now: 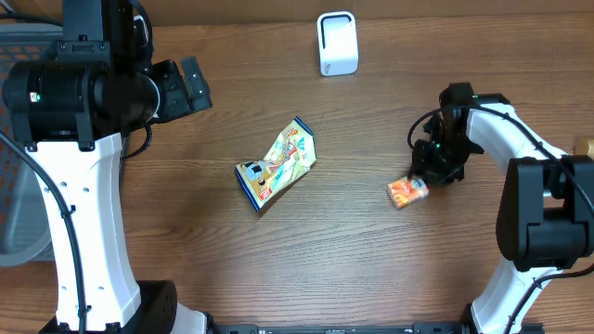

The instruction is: Scan the item barcode

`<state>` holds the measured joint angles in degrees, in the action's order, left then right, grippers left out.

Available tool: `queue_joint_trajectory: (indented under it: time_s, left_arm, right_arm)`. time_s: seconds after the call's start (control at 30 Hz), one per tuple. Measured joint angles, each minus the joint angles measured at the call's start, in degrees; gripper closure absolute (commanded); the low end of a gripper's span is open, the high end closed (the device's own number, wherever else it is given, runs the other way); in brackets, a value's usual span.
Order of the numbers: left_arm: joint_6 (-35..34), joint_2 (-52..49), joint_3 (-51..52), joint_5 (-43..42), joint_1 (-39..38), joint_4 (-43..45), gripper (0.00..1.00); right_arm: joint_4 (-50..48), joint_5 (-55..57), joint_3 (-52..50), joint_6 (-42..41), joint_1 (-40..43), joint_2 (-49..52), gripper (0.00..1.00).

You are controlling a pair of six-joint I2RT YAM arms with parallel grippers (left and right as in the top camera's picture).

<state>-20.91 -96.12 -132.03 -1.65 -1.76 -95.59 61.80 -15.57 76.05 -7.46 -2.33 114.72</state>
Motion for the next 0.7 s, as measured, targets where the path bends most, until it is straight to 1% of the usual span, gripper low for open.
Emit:
queue_joint_trajectory:
  time_s: [0.03, 0.2, 0.27, 0.37, 0.47, 0.6, 0.7]
  left_arm:
    - [0.0, 0.0, 0.0, 0.0, 0.0, 0.0, 0.00]
    - [0.0, 0.0, 0.0, 0.0, 0.0, 0.0, 0.00]
    - [0.0, 0.0, 0.0, 0.0, 0.0, 0.0, 0.00]
    - [0.0, 0.0, 0.0, 0.0, 0.0, 0.0, 0.01]
    - [0.0, 0.0, 0.0, 0.0, 0.0, 0.0, 0.00]
    - [0.0, 0.0, 0.0, 0.0, 0.0, 0.0, 0.00]
    - [0.0, 0.0, 0.0, 0.0, 0.0, 0.0, 0.00]
  right_arm:
    - [0.2, -0.2, 0.0, -0.2, 0.0, 0.0, 0.96]
    - [1.6, -3.2, 0.0, 0.0, 0.0, 0.0, 0.96]
    - [4.1, -4.7, 0.5, 0.0, 0.0, 0.0, 0.96]
    - [8.2, -6.6, 3.6, -0.3, 0.0, 0.0, 0.96]
    - [10.2, -8.2, 8.2, -1.4, 0.0, 0.1, 0.96]
    - [7.7, -12.9, 13.0, -4.1, 0.0, 0.1, 0.96]
    - [4.6, -14.9, 13.2, -10.1, 0.0, 0.1, 0.96]
